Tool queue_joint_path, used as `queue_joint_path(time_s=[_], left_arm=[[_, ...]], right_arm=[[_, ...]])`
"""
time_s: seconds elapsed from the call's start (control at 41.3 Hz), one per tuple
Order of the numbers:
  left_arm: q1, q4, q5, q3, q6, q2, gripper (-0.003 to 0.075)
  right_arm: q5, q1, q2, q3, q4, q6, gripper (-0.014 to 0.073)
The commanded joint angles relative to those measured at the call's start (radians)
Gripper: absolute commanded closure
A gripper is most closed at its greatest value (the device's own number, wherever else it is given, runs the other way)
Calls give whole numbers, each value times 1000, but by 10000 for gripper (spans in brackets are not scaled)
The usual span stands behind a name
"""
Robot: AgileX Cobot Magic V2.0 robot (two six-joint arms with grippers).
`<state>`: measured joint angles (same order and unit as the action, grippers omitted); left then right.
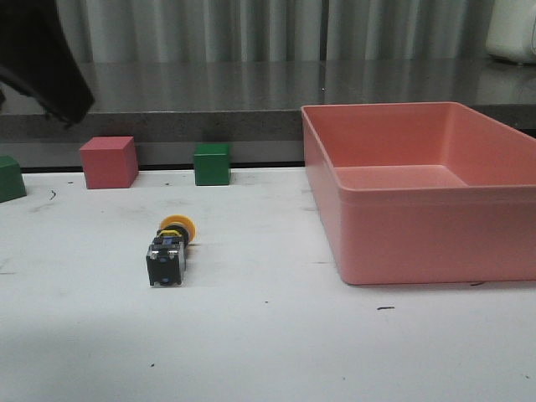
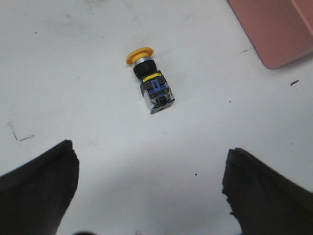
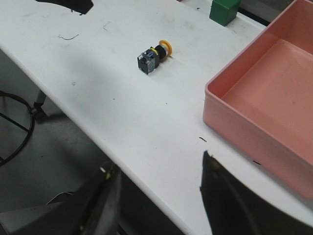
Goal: Place and stand button with both arms
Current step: 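Lower the left gripper over the lying button and close on it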
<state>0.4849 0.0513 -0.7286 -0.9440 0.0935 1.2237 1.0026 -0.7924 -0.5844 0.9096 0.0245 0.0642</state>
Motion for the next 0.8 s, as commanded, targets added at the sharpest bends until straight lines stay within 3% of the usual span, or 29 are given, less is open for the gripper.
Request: queue_joint_path(time_s=[0.0,0.314,0.774], left_arm=[[7,12,11,-91,64,67,136],[7,6,-125,-302,178,358,136],[48,-108,-160,-499,367,633,157]], right_arm=[[-64,5,-3,22,-1,-15,190],[-64,5,-3,22,-1,-15,190],[-64,5,-3,22,-1,-15,190]])
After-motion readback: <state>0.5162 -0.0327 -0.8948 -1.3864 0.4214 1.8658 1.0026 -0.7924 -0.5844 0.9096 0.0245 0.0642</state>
